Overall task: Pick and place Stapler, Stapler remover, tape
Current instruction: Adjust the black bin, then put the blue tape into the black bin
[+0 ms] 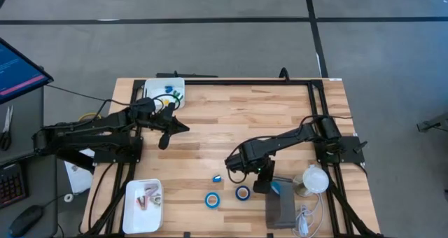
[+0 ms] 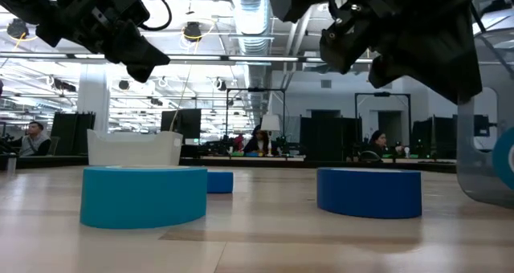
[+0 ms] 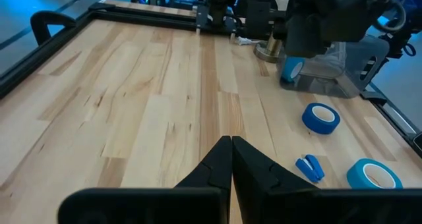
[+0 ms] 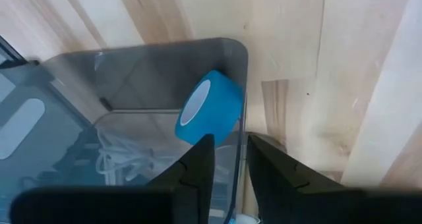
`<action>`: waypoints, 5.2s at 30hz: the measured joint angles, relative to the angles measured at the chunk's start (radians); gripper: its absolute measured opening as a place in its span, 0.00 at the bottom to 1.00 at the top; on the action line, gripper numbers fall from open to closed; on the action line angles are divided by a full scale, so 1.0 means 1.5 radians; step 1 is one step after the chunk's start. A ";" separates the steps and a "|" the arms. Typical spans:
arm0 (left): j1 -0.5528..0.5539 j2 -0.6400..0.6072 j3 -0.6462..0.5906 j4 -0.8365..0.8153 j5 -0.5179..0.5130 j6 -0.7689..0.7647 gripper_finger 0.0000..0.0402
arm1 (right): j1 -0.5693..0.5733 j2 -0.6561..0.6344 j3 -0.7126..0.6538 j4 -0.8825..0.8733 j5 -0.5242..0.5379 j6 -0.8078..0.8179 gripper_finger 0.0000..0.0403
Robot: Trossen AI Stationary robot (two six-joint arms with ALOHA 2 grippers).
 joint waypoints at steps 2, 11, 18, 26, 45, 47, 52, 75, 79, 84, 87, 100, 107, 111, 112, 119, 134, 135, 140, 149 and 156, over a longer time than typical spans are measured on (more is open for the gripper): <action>0.000 0.000 0.000 0.002 0.000 0.000 0.01 | 0.000 0.000 -0.001 0.000 0.000 0.000 0.19; 0.000 0.000 0.000 0.003 0.000 0.000 0.01 | 0.000 0.000 -0.001 0.009 -0.019 -0.029 0.04; 0.000 0.000 0.000 0.003 0.000 0.000 0.01 | 0.003 0.000 -0.001 0.071 -0.004 -0.056 0.00; 0.000 0.000 0.000 0.003 0.000 0.000 0.01 | 0.009 -0.001 0.000 0.112 0.061 -0.060 0.00; 0.000 0.000 0.000 0.004 0.000 -0.002 0.01 | 0.036 -0.061 0.099 0.143 0.384 -0.024 0.00; 0.000 0.000 0.000 0.003 0.000 -0.002 0.01 | 0.036 -0.064 0.099 0.130 0.383 -0.021 0.00; 0.000 0.000 0.000 0.003 0.000 -0.002 0.01 | 0.035 -0.057 0.099 0.112 0.350 -0.025 0.00; 0.000 0.000 0.000 0.003 0.000 -0.002 0.01 | 0.035 -0.054 0.098 0.077 0.335 -0.028 0.19; 0.000 0.000 0.000 0.003 0.000 -0.002 0.01 | 0.039 -0.056 0.098 0.099 0.344 -0.029 0.25; 0.000 0.000 0.000 0.003 0.000 -0.002 0.01 | 0.052 -0.056 0.098 0.264 0.261 -0.048 0.25; 0.000 0.000 0.000 0.003 0.000 -0.002 0.01 | 0.059 -0.045 0.100 0.332 0.240 -0.052 0.24; 0.000 0.000 0.000 0.003 0.000 -0.002 0.01 | 0.110 0.066 0.099 0.372 0.146 -0.012 0.24; 0.000 0.000 0.000 0.003 0.000 -0.002 0.01 | 0.113 0.123 0.128 0.370 0.140 0.000 0.24; 0.000 0.000 0.000 0.003 0.000 -0.003 0.01 | 0.108 0.134 0.137 0.369 0.162 -0.015 0.24; 0.000 0.000 0.000 0.003 0.000 -0.003 0.01 | 0.105 0.133 0.138 0.373 0.171 -0.016 0.24; 0.000 0.000 0.000 0.002 0.000 -0.003 0.01 | 0.088 0.137 0.139 0.374 0.174 -0.018 0.24; 0.000 0.000 0.000 0.008 0.000 -0.001 0.01 | 0.097 0.183 0.139 0.393 0.105 -0.028 0.20; 0.000 0.000 0.000 0.009 0.000 -0.001 0.01 | 0.097 0.183 0.139 0.393 0.106 -0.029 0.17; 0.000 0.000 0.000 0.009 0.000 -0.001 0.01 | 0.102 0.178 0.161 0.383 0.150 -0.061 0.06; 0.000 0.000 0.000 0.009 0.000 -0.002 0.01 | 0.100 0.162 0.286 0.231 0.265 -0.078 0.06; 0.000 0.000 0.000 0.009 0.000 -0.002 0.01 | 0.123 0.159 0.395 0.073 0.315 -0.035 0.06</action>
